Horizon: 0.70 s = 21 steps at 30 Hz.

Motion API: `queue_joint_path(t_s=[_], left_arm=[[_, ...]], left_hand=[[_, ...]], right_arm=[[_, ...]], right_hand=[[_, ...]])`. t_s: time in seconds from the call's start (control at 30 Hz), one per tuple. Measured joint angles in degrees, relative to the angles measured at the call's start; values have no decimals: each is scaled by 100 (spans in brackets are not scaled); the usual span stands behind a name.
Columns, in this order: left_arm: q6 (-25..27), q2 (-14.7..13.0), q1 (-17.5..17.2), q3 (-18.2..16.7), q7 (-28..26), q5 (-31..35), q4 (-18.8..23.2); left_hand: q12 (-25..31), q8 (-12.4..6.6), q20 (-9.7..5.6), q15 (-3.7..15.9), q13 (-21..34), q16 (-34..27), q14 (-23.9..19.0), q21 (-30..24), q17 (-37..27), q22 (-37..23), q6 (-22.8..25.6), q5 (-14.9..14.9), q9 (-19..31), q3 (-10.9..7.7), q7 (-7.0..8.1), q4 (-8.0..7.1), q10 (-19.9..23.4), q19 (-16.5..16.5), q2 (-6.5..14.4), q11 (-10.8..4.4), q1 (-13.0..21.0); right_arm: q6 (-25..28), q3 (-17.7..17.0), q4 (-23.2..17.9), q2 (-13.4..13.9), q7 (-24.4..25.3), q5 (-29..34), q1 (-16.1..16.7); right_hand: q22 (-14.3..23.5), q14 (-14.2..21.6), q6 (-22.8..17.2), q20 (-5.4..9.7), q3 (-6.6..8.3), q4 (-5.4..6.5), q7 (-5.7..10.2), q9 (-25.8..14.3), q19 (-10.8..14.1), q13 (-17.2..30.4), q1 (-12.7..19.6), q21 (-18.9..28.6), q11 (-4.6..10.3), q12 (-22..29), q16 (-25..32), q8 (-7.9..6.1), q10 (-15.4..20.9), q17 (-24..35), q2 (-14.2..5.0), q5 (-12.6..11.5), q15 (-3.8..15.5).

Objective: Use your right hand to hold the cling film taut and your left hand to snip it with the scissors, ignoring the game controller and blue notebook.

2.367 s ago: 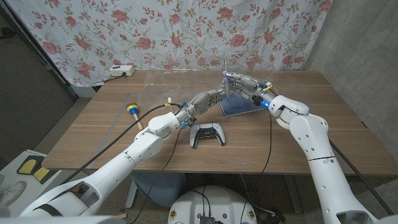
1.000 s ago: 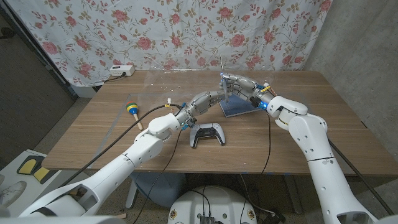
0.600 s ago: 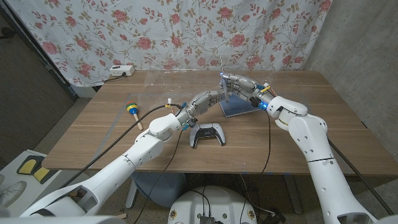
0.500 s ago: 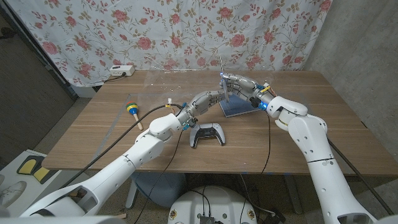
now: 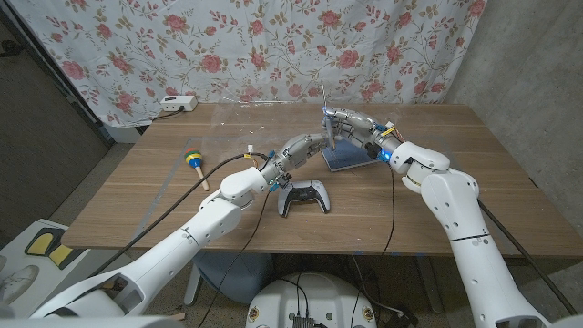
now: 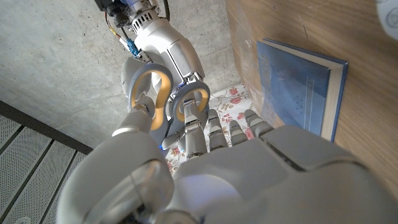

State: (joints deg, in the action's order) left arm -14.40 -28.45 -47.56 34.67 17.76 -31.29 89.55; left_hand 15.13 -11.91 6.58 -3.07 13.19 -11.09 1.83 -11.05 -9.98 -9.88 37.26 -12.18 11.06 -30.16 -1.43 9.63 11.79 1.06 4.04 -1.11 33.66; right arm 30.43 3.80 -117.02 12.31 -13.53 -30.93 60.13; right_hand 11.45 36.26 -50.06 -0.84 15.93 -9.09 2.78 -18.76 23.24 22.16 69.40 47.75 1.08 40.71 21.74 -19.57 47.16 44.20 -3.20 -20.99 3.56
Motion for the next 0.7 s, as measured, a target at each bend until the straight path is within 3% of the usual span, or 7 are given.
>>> queue_joint_path(t_s=[0.4,0.7], left_arm=[[-9,2,-48,1,-126,77,62],[37,-6,-50,28,-208,135,103]], left_hand=[[99,27,27,75,50,-45,-280,0,0,0,21,0,29,-18,41,17,114,151,34,110,197],[101,27,58,69,34,-78,-402,0,0,0,-29,12,29,-17,119,17,269,182,27,58,248]], right_arm=[[-4,45,-59,-12,76,19,37],[-13,88,-89,-20,113,29,55]], right_hand=[[2,20,0,-8,-14,-14,0,2,-9,6,1,36,0,-23,-44,-18,-1,27,1,4,-20],[1,20,-21,-38,-14,-14,21,7,-108,5,-1,39,2,-42,-44,-17,-2,27,-2,6,-20]])
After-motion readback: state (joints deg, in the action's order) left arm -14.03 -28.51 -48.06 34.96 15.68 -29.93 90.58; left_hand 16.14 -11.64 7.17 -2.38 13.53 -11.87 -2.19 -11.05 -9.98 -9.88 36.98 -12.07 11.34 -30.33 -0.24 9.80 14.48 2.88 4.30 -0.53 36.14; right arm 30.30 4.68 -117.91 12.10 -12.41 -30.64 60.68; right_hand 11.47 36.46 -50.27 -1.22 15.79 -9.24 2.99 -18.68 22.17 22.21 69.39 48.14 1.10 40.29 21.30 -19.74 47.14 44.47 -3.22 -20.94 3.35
